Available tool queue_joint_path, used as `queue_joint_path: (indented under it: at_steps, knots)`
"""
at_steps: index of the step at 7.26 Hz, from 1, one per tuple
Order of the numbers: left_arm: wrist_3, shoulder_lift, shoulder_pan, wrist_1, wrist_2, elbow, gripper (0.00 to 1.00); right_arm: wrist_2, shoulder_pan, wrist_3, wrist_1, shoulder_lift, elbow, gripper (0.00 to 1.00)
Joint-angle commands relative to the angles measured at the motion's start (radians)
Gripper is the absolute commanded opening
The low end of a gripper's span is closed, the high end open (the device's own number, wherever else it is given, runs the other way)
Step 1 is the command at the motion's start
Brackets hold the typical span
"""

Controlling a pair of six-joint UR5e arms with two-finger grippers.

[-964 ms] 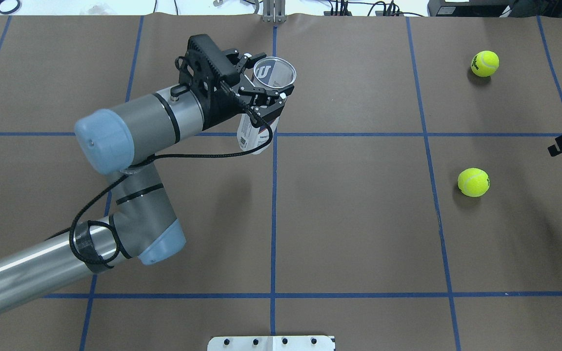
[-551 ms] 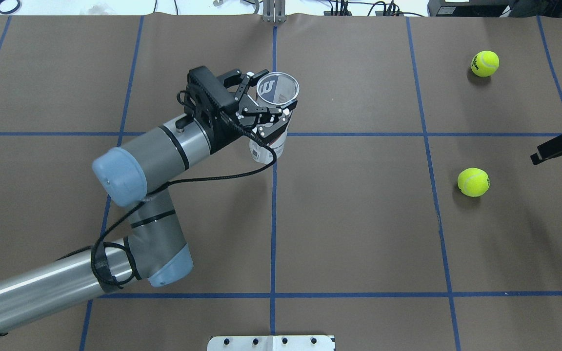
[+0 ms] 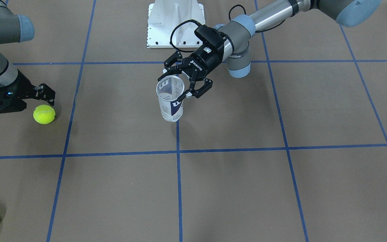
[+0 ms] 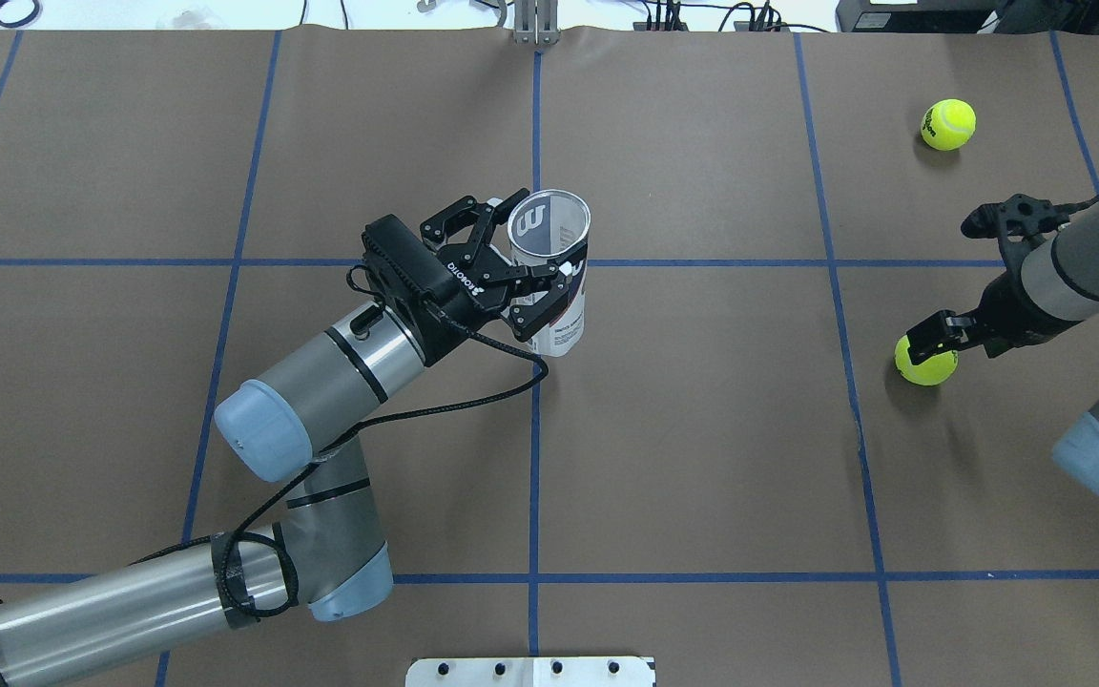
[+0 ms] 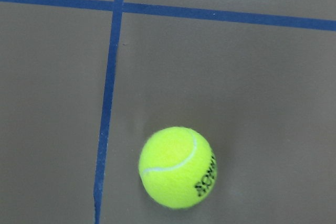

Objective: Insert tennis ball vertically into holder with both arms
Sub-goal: 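Grasp the nearer yellow tennis ball with the right gripper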

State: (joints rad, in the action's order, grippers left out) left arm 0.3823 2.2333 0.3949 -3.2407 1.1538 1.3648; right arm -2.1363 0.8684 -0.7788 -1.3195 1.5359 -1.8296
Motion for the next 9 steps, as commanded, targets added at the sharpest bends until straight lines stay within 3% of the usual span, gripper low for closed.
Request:
queue_joint_path:
  at_steps: [1,4,5,6,7,8,9]
  knots:
    - [0.001,-0.001,-0.001,-0.004,0.000,0.000,0.73,0.036,-0.021,-0.008,-0.001,-0.023,0.038,0.99]
    - [0.001,-0.003,-0.011,-0.004,0.000,-0.003,0.73,0.036,-0.026,-0.007,0.000,-0.056,0.108,0.97]
    - [0.000,-0.003,-0.018,-0.004,0.000,-0.004,0.73,0.036,-0.026,-0.007,0.000,-0.056,0.110,0.84]
    - [0.000,-0.006,-0.022,-0.004,0.000,-0.004,0.73,0.036,-0.026,-0.008,-0.001,-0.056,0.110,0.62]
    - [0.000,-0.006,-0.024,-0.004,0.000,-0.004,0.73,0.035,-0.026,-0.010,-0.001,-0.056,0.110,0.13]
    - [0.000,-0.012,-0.024,-0.005,0.000,-0.009,0.73,0.035,-0.026,-0.010,-0.001,-0.057,0.108,0.00]
    - [0.000,-0.014,-0.027,-0.007,0.000,-0.012,0.73,0.026,-0.023,-0.010,-0.001,-0.071,0.080,0.00]
